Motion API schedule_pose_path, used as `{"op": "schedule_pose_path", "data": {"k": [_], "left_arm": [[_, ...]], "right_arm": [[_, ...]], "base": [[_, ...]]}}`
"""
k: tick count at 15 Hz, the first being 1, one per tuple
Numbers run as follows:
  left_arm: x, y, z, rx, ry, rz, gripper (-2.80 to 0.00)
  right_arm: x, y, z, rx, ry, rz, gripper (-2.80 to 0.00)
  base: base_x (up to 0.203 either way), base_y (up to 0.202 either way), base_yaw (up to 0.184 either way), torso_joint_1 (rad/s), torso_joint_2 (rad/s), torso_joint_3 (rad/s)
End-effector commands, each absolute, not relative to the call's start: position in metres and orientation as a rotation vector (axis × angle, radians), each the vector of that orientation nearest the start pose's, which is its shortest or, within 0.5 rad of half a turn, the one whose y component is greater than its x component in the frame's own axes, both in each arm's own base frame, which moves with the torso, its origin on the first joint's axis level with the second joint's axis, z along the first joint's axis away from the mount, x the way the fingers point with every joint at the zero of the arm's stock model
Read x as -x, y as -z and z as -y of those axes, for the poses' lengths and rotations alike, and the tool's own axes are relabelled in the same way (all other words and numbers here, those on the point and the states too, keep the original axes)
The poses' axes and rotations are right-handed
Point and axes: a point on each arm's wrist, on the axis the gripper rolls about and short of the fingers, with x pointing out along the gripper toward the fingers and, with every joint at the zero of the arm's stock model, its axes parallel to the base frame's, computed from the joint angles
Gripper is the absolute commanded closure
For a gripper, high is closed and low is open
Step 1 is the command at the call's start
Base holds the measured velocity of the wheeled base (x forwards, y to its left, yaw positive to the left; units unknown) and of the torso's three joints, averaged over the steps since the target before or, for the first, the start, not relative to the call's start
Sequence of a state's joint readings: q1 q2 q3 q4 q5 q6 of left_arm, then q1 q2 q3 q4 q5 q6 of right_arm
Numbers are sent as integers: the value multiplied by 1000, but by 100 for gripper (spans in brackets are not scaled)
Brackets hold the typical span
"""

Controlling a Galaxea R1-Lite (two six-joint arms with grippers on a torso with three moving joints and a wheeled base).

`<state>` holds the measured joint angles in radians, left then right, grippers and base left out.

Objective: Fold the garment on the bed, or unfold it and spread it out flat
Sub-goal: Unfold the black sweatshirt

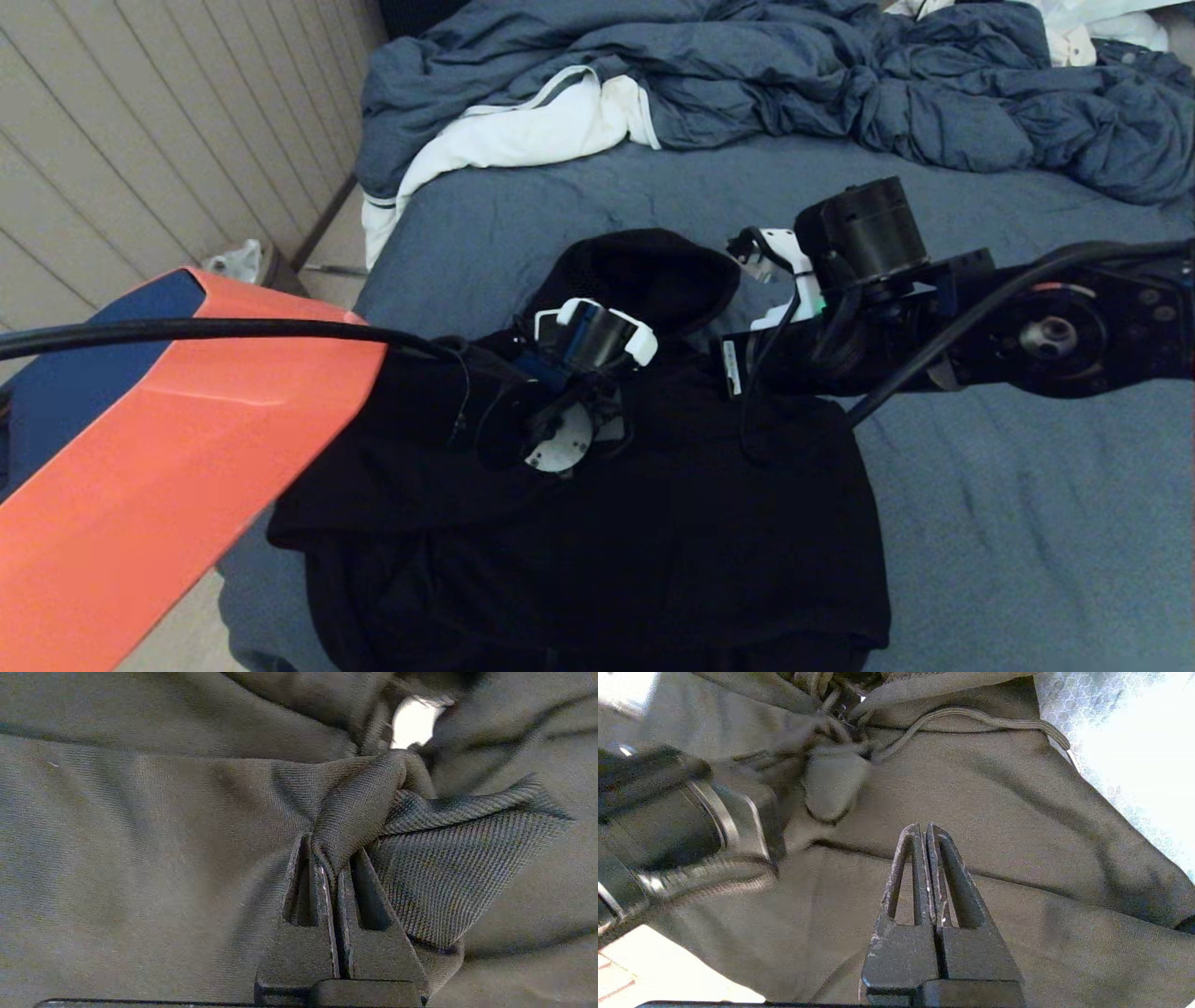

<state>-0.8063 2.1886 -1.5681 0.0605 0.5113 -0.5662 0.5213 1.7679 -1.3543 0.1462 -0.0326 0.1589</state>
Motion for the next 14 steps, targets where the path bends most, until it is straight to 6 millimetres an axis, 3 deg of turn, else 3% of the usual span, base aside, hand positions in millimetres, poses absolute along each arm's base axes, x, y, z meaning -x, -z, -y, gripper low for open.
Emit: {"op": "schedule_pose_path", "data": {"k": [1, 3, 6, 10, 14], "left_arm": [[-310, -146, 303, 138, 109, -589, 0], [-312, -153, 292, 150, 90, -580, 0], [-325, -188, 249, 225, 17, -514, 0], [-341, -234, 143, 339, -172, -415, 0], [-339, -251, 34, 434, -314, -387, 0]], "right_arm": [[-291, -239, -166, 2, -431, -578, 0], [-291, -240, -166, 1, -430, -576, 0], [-290, -241, -166, 0, -431, -575, 0], [-289, -242, -165, -2, -432, -572, 0], [-288, -242, -165, -1, -432, -572, 0]], "base": [[0, 0, 0, 0, 0, 0], [0, 0, 0, 0, 0, 0], [0, 0, 0, 0, 0, 0], [0, 0, 0, 0, 0, 0], [0, 0, 0, 0, 0, 0]]}}
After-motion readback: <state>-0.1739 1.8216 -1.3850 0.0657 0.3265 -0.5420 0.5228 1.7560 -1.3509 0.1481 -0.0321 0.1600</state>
